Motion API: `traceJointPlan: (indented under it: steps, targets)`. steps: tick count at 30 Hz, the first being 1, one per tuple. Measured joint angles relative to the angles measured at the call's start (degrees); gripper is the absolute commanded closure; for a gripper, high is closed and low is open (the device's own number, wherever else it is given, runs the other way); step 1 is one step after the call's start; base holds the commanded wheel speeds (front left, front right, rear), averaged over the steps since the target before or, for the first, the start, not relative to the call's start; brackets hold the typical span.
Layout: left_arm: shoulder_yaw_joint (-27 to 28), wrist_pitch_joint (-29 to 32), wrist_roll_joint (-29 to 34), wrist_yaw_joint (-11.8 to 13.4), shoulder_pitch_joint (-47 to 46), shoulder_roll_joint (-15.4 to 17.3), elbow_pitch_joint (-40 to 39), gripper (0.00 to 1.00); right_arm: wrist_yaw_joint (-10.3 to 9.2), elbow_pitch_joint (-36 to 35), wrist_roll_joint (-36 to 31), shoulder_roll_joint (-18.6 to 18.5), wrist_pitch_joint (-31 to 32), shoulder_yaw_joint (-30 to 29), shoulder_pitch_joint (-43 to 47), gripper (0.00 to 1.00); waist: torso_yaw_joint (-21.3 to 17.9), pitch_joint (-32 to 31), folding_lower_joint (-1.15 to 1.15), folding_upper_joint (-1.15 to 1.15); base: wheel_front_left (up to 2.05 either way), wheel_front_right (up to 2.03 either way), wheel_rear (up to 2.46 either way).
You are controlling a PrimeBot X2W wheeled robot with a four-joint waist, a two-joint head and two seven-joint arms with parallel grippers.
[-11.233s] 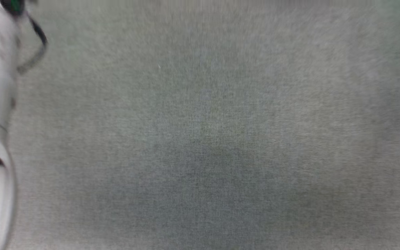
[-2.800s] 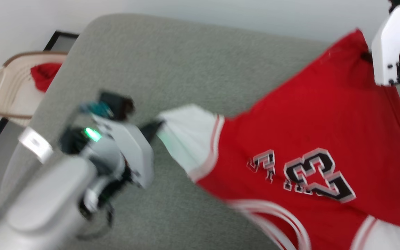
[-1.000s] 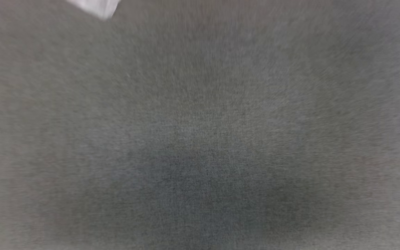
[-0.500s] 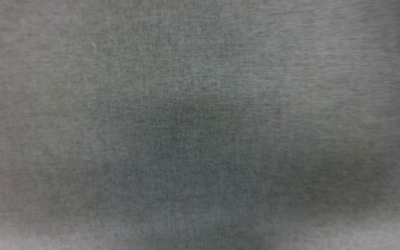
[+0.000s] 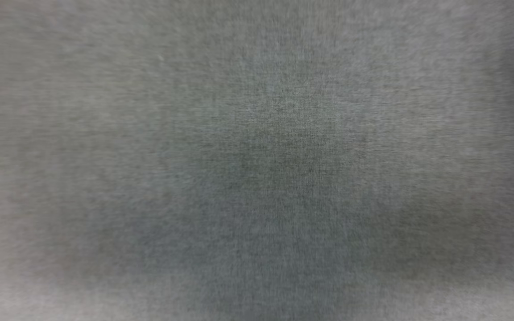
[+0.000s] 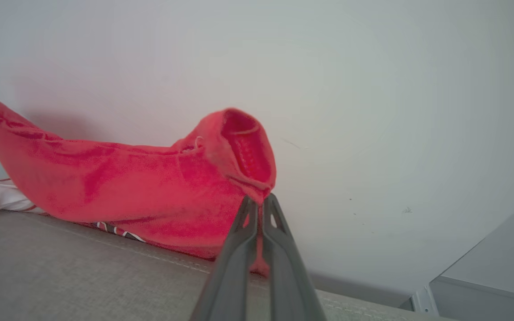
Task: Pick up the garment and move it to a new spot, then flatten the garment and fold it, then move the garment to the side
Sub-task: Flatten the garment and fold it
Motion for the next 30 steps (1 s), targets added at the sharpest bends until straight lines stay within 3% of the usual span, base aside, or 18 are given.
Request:
traceJointPlan:
  steps: [7, 17, 22, 30]
  targets:
    - [-3.64, 3.07, -5.98, -0.35, 14.98, 0.29, -4.88, 1.0, 0.0, -6.87, 7.82, -3.56, 2.82, 5.67, 12.97, 1.0, 0.5, -8.41, 0.0, 0.0, 0.0, 0.0, 0.0]
    - [-6.21, 9.61, -15.56, 0.42, 39.27, 10.12, -22.96, 1.0, 0.0, -21.63, 19.19, -13.85, 6.21, 12.14, 34.67, 1.0, 1.45, -20.88, 0.0, 0.0, 0.0, 0.0, 0.0]
    - [-5.6, 14.86, -20.37, 6.82, 53.63, 16.67, -39.38, 1.0, 0.0, -27.15, 22.96, -18.29, 7.19, 12.22, 44.98, 1.0, 2.05, -26.25, 0.0, 0.0, 0.0, 0.0, 0.0]
    - [-5.03, 21.58, -26.49, 24.48, 74.0, 28.74, -72.05, 1.0, 0.01, -34.3, 25.07, -23.37, 7.31, 9.82, 58.39, 1.0, 3.33, -32.17, 0.0, 0.0, 0.0, 0.0, 0.0]
